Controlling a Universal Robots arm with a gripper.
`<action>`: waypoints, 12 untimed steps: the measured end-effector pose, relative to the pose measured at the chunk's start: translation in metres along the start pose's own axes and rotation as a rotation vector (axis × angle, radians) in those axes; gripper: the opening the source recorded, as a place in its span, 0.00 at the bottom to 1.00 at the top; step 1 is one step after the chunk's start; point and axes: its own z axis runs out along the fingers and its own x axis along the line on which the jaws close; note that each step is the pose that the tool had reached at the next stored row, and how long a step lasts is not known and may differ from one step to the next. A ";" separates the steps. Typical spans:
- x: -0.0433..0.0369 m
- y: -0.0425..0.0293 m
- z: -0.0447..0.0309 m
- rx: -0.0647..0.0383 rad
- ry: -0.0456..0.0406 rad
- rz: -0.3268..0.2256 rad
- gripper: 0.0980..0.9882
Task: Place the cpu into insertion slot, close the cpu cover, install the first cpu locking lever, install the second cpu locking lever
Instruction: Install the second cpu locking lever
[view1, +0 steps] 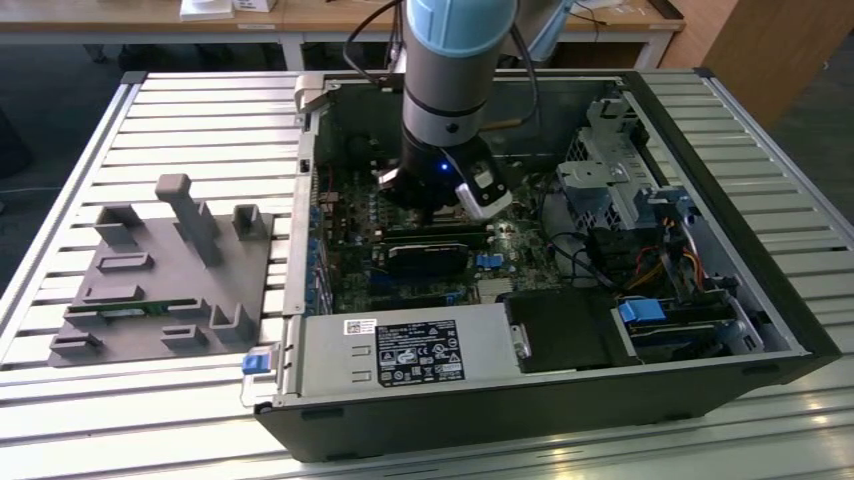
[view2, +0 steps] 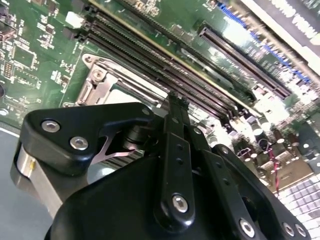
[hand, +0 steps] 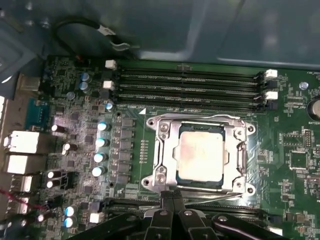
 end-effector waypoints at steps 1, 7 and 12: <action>0.0011 -0.0013 -0.0001 -0.001 0.0002 -0.002 0.01; 0.0050 -0.0056 -0.0006 -0.012 0.0000 -0.004 0.01; 0.0084 -0.0068 0.0008 -0.034 -0.0014 -0.004 0.01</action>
